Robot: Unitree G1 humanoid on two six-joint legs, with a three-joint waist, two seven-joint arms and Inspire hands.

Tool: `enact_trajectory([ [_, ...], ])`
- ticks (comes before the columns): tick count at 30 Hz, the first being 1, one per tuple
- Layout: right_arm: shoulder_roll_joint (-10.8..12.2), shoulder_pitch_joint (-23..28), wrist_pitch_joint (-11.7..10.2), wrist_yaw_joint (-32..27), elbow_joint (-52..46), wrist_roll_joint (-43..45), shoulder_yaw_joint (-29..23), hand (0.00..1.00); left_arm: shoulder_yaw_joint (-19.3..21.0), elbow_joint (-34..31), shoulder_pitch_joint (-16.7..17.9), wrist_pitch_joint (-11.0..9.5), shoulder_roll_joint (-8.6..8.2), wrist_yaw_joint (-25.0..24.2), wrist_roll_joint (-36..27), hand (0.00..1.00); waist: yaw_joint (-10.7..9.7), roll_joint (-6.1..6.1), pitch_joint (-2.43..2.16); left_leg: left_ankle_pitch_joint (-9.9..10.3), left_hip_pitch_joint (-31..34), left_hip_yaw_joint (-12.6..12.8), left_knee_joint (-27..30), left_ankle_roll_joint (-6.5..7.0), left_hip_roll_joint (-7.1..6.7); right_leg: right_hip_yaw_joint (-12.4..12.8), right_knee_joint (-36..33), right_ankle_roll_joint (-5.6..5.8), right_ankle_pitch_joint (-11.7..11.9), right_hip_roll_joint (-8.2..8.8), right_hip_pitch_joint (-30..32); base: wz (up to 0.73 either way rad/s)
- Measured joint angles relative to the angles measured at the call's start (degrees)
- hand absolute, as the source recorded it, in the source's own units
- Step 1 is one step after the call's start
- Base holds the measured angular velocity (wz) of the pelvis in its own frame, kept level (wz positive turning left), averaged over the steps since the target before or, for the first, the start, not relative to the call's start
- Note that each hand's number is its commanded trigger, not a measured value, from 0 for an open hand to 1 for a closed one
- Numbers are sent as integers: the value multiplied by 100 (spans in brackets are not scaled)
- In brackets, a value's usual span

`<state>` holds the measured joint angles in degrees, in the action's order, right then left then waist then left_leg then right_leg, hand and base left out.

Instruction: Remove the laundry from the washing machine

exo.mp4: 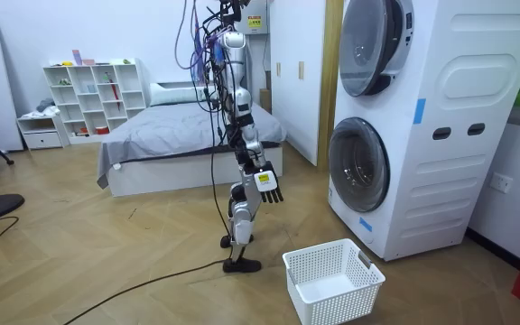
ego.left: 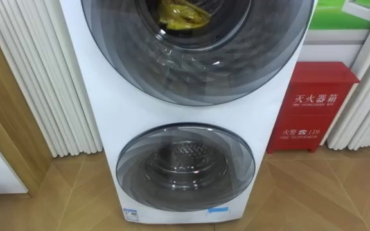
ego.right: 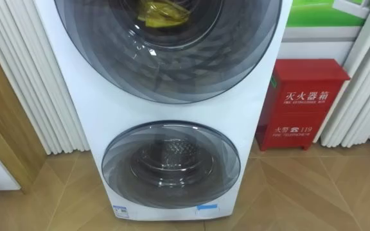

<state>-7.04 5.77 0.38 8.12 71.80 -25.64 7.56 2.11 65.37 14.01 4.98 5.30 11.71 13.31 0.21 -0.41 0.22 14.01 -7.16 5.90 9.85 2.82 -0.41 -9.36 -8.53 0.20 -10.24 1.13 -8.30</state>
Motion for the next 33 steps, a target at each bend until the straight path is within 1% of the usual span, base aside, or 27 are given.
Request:
enact_trajectory([
  [5,-1,-5,-1,0,8,6,-2,0,4,-3,22,-1,1,20,4,0,-1,4,2,0,-8,-37,-3,0,-28,-19,5,0,0,-2,-21,3],
  [12,-11,-18,0,28,9,37,2,0,-5,-6,-29,0,7,47,-2,0,-1,7,9,0,19,-64,-8,0,-17,-21,10,0,0,0,7,1],
  [17,-13,-52,63,-2,-16,11,1,0,-13,-16,-53,19,7,6,-17,0,7,-4,10,0,54,-63,3,0,-31,-35,38,0,0,6,14,0],
  [18,-14,-66,104,-50,-93,21,-3,0,-13,-22,-74,16,6,0,-23,0,7,-6,12,0,56,-64,9,0,-30,-35,41,0,0,8,12,0],
  [19,-21,-67,156,-141,-290,22,-4,0,-12,-24,-75,10,6,-1,-28,0,13,-14,6,0,55,-67,23,0,-29,-40,40,0,0,15,3,0],
  [20,-31,-66,195,-200,-451,19,-7,0,-9,-29,-87,0,6,-1,-27,0,6,-9,19,0,59,-74,35,1,-25,-49,41,1,0,21,0,0],
  [21,-59,-63,234,-304,-851,19,-46,0,2,-55,-123,-11,7,-2,-28,0,4,-10,49,-1,60,-74,40,2,-25,-52,50,2,-1,30,-1,0],
  [22,-67,-63,259,-422,-1349,20,-189,0,27,-141,-137,-27,7,-2,-29,0,5,-18,63,-3,54,-65,42,4,-28,-47,53,2,-1,35,-1,-4],
  [23,-68,-60,275,-493,-1664,22,-273,0,56,-168,-118,-42,7,-6,-31,0,10,-19,63,-3,51,-60,47,4,-30,-43,52,2,-1,36,-7,-4],
  [24,-71,-66,271,-642,-2289,50,-410,0,108,-184,-138,-58,12,-11,-11,0,8,-61,72,-3,46,-57,60,5,-32,-42,54,2,-1,37,-19,0],
  [25,-74,-106,265,-792,-2954,108,-506,0,118,-179,-186,-72,29,-9,-12,0,27,-66,72,-4,49,-56,70,5,-32,-36,52,2,-1,33,-19,0],
  [26,-74,-153,248,-869,-3283,115,-528,0,117,-172,-191,-82,40,-6,-15,0,43,-61,67,-3,54,-49,75,5,-31,-24,51,2,-1,30,-10,-4],
  [28,-75,-430,160,-1123,-4215,121,-564,0,109,-178,-214,-102,83,4,-5,0,41,-98,67,-2,59,-47,76,3,-27,-18,50,2,-1,15,16,0],
  [29,-75,-471,158,-1185,-4439,130,-596,0,113,-183,-208,-101,87,3,-2,0,49,-97,66,-2,56,-50,75,2,-24,-21,51,2,-1,13,13,5],
  [30,-90,-538,153,-1308,-4848,134,-639,0,112,-223,-199,-93,94,2,18,0,81,-122,55,-2,50,-56,75,2,-25,-29,51,1,0,13,9,4],
  [31,-120,-616,91,-1416,-5137,131,-656,0,112,-259,-134,-91,111,2,33,0,112,-159,30,-3,43,-60,79,0,-32,-31,48,1,0,13,3,3],
  [33,-182,-693,83,-1565,-5521,145,-675,0,124,-266,-98,-76,140,2,144,0,156,-182,23,-7,39,-71,91,1,-36,-26,54,1,-1,17,-10,3],
])
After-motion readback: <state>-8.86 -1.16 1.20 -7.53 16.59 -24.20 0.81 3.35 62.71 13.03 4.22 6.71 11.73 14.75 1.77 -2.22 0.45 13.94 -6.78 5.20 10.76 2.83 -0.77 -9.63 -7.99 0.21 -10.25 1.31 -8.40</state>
